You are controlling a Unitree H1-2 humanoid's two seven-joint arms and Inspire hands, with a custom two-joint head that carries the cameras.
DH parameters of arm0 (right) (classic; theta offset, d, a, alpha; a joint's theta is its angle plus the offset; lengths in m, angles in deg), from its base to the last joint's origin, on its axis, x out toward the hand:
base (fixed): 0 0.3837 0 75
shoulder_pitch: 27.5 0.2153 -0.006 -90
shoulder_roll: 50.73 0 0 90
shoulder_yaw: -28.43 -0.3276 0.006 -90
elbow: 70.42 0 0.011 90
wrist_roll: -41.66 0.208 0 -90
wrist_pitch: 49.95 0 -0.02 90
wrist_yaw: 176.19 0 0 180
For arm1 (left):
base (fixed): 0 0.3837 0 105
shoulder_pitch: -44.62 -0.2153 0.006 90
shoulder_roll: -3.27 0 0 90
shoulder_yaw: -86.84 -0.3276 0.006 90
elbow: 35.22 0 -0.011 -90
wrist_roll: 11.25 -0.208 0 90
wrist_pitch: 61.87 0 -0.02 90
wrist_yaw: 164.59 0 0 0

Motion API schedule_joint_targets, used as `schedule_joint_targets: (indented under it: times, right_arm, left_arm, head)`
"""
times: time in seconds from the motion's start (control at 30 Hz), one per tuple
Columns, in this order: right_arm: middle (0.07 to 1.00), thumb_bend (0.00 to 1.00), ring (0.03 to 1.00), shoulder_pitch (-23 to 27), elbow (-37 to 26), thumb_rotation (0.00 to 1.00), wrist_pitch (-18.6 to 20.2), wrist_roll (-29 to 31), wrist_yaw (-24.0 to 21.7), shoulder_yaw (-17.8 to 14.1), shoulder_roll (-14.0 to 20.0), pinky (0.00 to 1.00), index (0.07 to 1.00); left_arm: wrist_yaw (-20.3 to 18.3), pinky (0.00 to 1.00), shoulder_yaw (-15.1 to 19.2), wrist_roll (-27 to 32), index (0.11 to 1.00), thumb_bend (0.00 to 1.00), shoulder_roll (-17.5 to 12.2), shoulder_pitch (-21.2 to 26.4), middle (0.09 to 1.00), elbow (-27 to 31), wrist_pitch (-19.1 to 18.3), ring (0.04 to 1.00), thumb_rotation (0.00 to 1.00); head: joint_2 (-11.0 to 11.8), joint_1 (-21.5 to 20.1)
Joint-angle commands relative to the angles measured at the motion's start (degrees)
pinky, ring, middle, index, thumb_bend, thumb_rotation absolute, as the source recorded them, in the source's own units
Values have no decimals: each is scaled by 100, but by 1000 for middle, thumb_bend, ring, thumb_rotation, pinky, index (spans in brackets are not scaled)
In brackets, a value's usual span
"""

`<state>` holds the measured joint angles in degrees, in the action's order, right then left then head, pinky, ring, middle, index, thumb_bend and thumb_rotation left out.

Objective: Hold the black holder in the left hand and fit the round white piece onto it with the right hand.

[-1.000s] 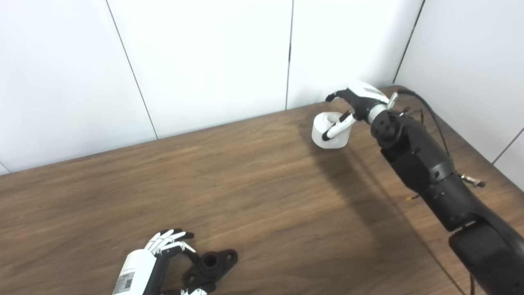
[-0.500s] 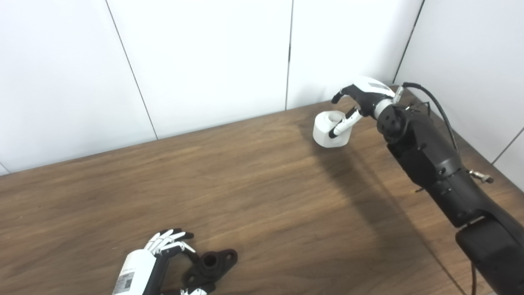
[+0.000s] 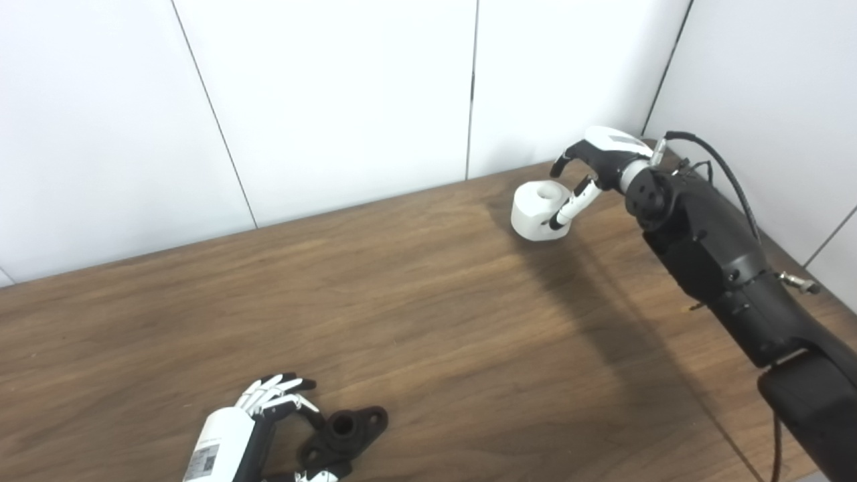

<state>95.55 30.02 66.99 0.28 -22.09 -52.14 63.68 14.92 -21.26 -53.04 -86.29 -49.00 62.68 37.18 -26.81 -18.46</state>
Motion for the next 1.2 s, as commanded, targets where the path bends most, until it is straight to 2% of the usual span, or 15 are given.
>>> schedule_joint_targets:
  times: [0.0, 0.23, 1.17]
  right_arm:
    - [853, 876, 971, 318, -142, 236, -58, -12, 36, -39, 256, 864, 705]
    - [862, 887, 977, 285, -149, 263, -81, 32, 35, -35, 274, 865, 710]
    - [853, 837, 971, 303, -142, 235, -106, 16, 112, 51, 236, 875, 704]
  left_arm:
    - [-157, 881, -16, -125, 486, 520, -19, -166, 788, -281, -316, 866, 47]
    - [-182, 881, -5, -113, 486, 519, 6, -169, 787, -260, -324, 866, 46]
    - [-231, 860, -31, -191, 487, 519, 9, -193, 786, -176, -332, 858, 46]
  head:
    - [-1, -6]
    - [4, 8]
    - [4, 26]
